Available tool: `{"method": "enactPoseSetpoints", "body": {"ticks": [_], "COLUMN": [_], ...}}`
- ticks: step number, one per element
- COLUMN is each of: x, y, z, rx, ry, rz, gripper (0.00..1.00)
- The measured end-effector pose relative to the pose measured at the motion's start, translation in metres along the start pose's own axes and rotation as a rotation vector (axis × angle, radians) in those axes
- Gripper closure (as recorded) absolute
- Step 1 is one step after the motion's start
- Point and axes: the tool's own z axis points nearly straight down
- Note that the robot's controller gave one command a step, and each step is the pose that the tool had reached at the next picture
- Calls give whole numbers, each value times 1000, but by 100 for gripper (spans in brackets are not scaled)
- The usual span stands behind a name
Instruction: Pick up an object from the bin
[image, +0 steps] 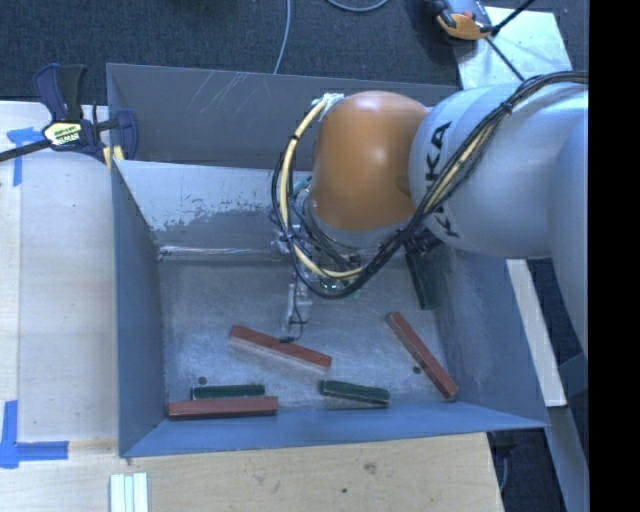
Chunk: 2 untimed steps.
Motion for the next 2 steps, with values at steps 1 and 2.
{"method": "enactPoseSetpoints", "body": {"ticks": [1, 2], "x": [-1, 34], "y": [0, -4], "z": [-1, 61], "rx": [0, 0], "ry": [-1, -5], "rz": [1, -50], "gripper": [0, 0]}}
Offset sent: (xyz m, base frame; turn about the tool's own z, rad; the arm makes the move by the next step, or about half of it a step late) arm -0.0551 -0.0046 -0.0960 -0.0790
